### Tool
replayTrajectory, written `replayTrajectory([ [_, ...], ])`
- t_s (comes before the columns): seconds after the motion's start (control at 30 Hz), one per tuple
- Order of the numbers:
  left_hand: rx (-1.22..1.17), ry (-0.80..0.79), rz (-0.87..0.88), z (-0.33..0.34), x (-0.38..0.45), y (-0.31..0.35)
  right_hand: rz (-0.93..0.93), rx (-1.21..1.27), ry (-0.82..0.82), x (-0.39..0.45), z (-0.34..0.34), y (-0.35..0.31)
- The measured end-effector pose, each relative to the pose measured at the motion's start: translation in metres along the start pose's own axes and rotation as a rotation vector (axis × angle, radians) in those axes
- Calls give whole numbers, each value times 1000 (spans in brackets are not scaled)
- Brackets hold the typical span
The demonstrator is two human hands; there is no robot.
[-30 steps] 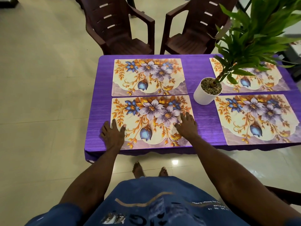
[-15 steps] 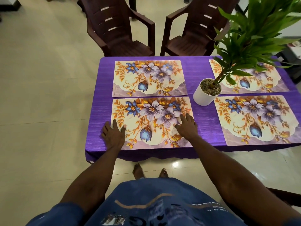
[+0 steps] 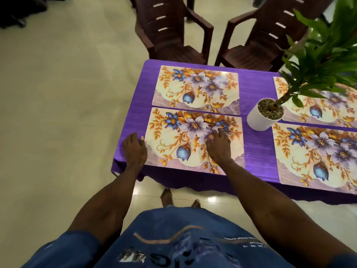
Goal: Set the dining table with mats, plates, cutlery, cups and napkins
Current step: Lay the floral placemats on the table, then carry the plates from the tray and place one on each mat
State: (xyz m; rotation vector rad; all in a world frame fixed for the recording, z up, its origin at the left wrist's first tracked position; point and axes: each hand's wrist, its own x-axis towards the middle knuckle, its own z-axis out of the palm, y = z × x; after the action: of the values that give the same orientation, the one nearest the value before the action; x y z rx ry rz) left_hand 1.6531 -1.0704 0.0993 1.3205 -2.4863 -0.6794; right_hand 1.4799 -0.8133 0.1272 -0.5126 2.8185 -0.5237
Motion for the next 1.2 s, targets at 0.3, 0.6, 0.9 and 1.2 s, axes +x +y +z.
replayTrajectory([
  [0.3,70,183,19,-40,-19,-64,-376,-26,3,-18,57,-125],
  [0.6,148,100,48,-76,30,-157,-789,-71,-7,-33,139,-311],
  [0.9,366,-265,32,-163,109,-297,-636,-205,-336,-53,232,-459],
  [1.2,430,-535,-32,-180,180,-337,-443,-228,-465,-32,270,-527],
])
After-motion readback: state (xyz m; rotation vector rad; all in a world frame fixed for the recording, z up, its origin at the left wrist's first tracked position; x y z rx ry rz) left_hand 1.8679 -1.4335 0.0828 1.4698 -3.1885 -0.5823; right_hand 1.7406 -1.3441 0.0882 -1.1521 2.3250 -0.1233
